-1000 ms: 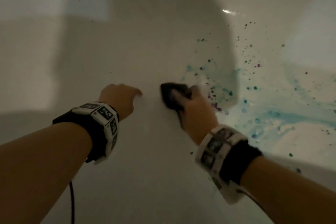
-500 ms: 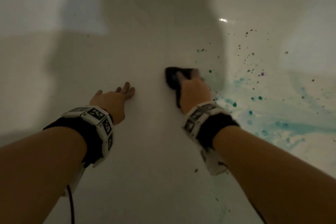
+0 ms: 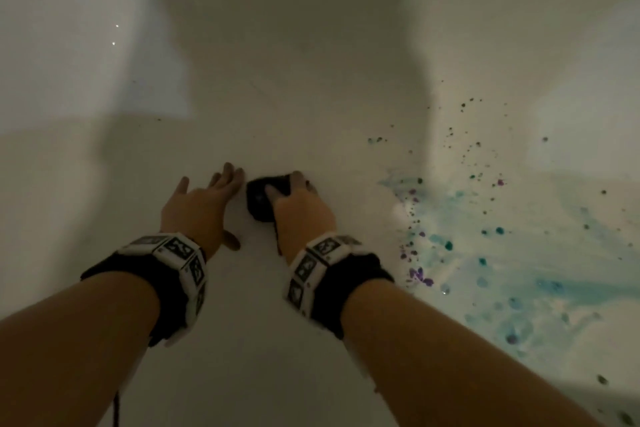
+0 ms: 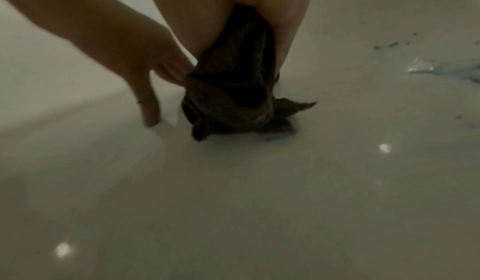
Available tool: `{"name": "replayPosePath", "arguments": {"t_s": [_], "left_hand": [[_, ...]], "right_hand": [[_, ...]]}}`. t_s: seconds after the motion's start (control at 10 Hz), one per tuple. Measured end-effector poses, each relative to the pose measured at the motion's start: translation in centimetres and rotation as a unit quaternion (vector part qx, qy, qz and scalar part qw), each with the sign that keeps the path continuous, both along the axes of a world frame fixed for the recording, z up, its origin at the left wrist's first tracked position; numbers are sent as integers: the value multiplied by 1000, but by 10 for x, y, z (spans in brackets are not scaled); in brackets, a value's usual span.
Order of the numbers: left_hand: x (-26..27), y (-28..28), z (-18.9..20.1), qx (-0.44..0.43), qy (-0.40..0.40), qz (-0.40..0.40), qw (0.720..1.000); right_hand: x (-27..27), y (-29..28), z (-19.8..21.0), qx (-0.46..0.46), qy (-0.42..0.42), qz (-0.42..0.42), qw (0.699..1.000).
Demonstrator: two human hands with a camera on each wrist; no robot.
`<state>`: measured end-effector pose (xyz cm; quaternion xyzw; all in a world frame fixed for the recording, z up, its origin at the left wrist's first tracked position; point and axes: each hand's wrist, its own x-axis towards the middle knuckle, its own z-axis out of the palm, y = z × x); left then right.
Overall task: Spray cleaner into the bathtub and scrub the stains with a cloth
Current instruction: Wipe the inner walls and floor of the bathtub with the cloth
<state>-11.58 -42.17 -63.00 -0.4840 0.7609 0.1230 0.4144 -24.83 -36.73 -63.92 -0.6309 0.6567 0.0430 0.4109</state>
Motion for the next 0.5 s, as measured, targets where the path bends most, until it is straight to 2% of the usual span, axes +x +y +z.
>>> {"name": "replayPosePath", "arguments": {"t_s": [0.1,0.2,0.3,0.4,0.5], "left_hand": [[5,-2,2,13,4,-5,1000],[3,-1,7,35,-11,-6,999],[-5,-3,10,5,-11,-4,1000],[-22,-5,3,-24,22,86,996],[-26,-3,-4,20,46,220,974]], "right_hand": [[-29,-22,-4,-75,32,-97,992],[-78,-31,-4,-98,63,-201,972],[-118,-19,-2,-80,120,-212,966],[-134,-1,3,-59,162,-179,969],[-132,2,11,-68,156,-174,970]]}}
